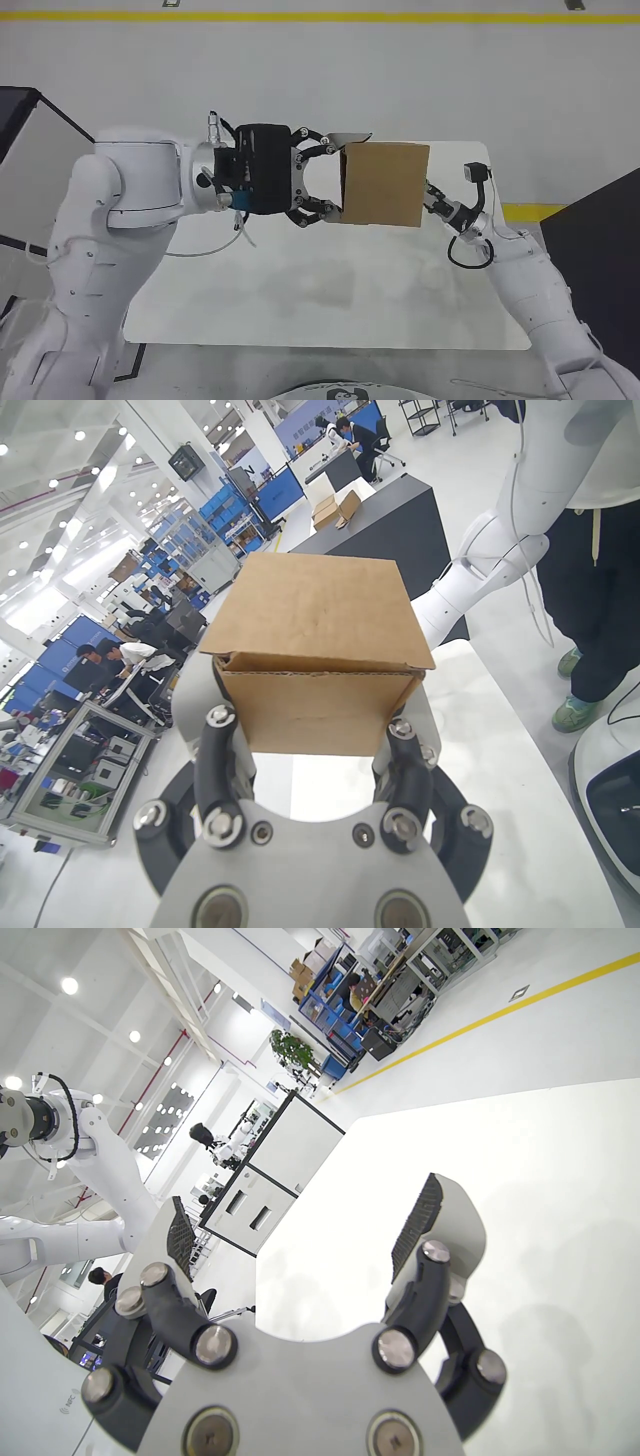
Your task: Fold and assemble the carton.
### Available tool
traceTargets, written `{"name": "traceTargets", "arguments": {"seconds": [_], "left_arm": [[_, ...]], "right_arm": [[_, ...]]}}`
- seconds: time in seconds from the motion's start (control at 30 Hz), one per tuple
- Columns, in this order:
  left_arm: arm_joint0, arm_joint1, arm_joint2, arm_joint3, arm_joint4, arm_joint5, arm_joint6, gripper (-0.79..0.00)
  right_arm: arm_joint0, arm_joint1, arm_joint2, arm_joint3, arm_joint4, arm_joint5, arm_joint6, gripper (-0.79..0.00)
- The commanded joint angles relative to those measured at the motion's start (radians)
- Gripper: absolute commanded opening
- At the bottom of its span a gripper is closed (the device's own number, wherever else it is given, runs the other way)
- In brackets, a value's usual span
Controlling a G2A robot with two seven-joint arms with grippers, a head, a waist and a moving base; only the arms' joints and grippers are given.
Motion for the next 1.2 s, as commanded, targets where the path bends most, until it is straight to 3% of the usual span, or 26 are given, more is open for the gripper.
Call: {"name": "traceTargets", "arguments": {"seconds": [0.0, 0.23, 0.33, 0.5, 0.77, 1.07, 1.17], "left_arm": [[0.0, 0.0, 0.0, 0.0, 0.0, 0.0, 0.0, -0.785], [0.0, 0.0, 0.0, 0.0, 0.0, 0.0, 0.0, -0.785], [0.041, 0.001, 0.018, -0.006, -0.047, 0.042, 0.012, -0.785], [0.097, 0.015, 0.052, -0.005, -0.238, 0.117, -0.107, -0.785], [0.167, 0.045, 0.014, -0.076, -0.488, 0.319, -0.337, -0.785], [0.167, 0.045, 0.014, -0.076, -0.488, 0.319, -0.337, -0.785], [0.181, 0.045, 0.0, -0.032, -0.541, 0.389, -0.304, -0.785]], "right_arm": [[0.0, 0.0, 0.0, 0.0, 0.0, 0.0, 0.0, 0.0], [0.0, 0.0, 0.0, 0.0, 0.0, 0.0, 0.0, 0.0], [0.0, 0.0, 0.0, 0.0, 0.0, 0.0, 0.0, 0.0], [0.0, 0.0, 0.0, 0.0, 0.0, 0.0, 0.0, 0.0], [0.0, 0.0, 0.0, 0.0, 0.0, 0.0, 0.0, 0.0], [0.0, 0.0, 0.0, 0.0, 0.0, 0.0, 0.0, 0.0], [0.0, 0.0, 0.0, 0.0, 0.0, 0.0, 0.0, 0.0]]}}
